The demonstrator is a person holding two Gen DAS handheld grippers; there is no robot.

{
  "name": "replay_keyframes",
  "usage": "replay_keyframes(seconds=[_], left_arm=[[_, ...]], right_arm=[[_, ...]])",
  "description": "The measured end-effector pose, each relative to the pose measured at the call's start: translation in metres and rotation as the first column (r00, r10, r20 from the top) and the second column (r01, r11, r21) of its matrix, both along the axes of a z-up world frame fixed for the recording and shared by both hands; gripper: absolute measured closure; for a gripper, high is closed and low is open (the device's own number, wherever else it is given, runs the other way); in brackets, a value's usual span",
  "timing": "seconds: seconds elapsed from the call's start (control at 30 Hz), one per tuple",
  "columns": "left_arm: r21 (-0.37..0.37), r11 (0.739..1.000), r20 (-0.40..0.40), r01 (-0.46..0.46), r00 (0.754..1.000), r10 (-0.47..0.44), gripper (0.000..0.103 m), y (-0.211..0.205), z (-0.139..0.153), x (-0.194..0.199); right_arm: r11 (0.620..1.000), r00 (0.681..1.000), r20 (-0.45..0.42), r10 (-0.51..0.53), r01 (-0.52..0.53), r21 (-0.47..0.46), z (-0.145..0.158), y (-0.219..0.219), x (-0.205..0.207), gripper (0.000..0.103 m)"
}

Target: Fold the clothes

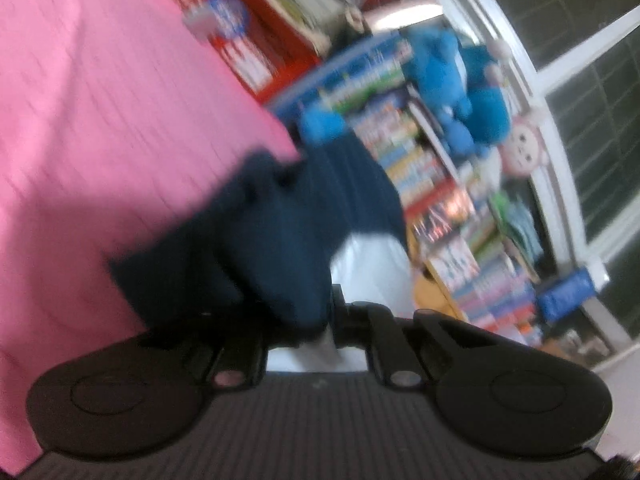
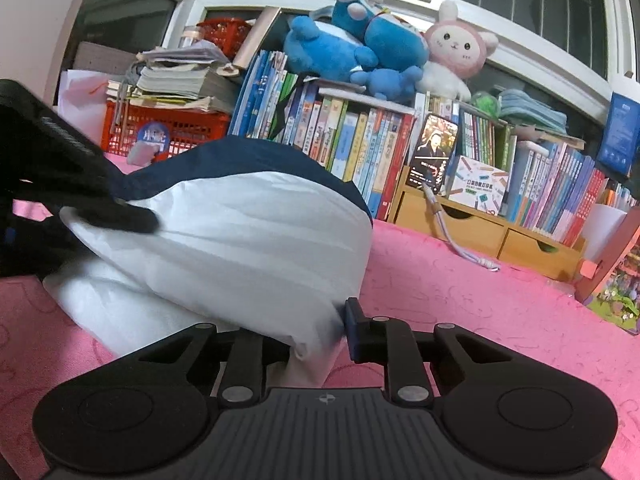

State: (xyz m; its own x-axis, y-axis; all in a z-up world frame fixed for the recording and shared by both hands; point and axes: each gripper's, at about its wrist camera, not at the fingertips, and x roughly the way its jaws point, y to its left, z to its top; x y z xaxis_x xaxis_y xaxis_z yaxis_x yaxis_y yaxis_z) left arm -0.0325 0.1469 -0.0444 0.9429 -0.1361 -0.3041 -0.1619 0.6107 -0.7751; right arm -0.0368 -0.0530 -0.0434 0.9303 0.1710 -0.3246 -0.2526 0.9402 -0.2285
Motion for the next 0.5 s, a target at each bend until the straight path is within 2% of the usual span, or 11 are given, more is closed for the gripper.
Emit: replay_keyframes(seconds=[0.1, 0.2, 0.23, 0.27, 0.3, 0.33, 0.43, 0.5], left_arm=[[0.122, 0.988, 0.001, -0.097, 0.995, 0.097, 0.092, 0.011, 0.008, -0.012], [0.154, 0.976, -0.012, -0.153, 0.988, 0.156, 0.092, 0.023, 0.009, -0.018], [0.194, 0.958, -0.022, -0.212, 0.975, 0.221, 0.103, 0.026, 0.01, -0.023], [0.249, 0.924, -0.039, -0.291, 0.95, 0.309, 0.103, 0.031, 0.011, -0.028], [0.261, 0.907, -0.047, -0.33, 0.935, 0.353, 0.103, 0.039, 0.011, -0.033], [0.236, 0.909, -0.047, -0.343, 0.931, 0.363, 0.103, 0.05, 0.009, -0.04], [0.149, 0.949, -0.004, -0.277, 0.96, 0.281, 0.102, 0.066, 0.01, -0.061], [0.116, 0.98, 0.039, -0.162, 0.987, 0.159, 0.092, 0.061, 0.016, -0.067]], right_arm=[[1.0, 1.0, 0.016, 0.006, -0.006, -0.018, -0.001, 0.002, -0.003, 0.082], [0.999, 0.999, 0.03, 0.01, -0.009, -0.037, -0.002, 0.006, -0.005, 0.082], [0.999, 0.999, 0.034, 0.009, -0.007, -0.042, -0.002, 0.007, -0.005, 0.082], [0.999, 0.999, 0.038, 0.007, -0.005, -0.047, -0.002, 0.007, -0.006, 0.084], [0.999, 0.999, 0.037, -0.013, 0.014, -0.039, -0.002, 0.006, -0.005, 0.086], [1.0, 1.0, 0.026, -0.015, 0.016, -0.021, -0.001, 0.003, -0.004, 0.086], [1.0, 1.0, 0.009, -0.019, 0.019, 0.007, -0.001, -0.001, -0.002, 0.086], [1.0, 1.0, 0.022, -0.018, 0.019, -0.01, -0.001, 0.002, -0.004, 0.086]])
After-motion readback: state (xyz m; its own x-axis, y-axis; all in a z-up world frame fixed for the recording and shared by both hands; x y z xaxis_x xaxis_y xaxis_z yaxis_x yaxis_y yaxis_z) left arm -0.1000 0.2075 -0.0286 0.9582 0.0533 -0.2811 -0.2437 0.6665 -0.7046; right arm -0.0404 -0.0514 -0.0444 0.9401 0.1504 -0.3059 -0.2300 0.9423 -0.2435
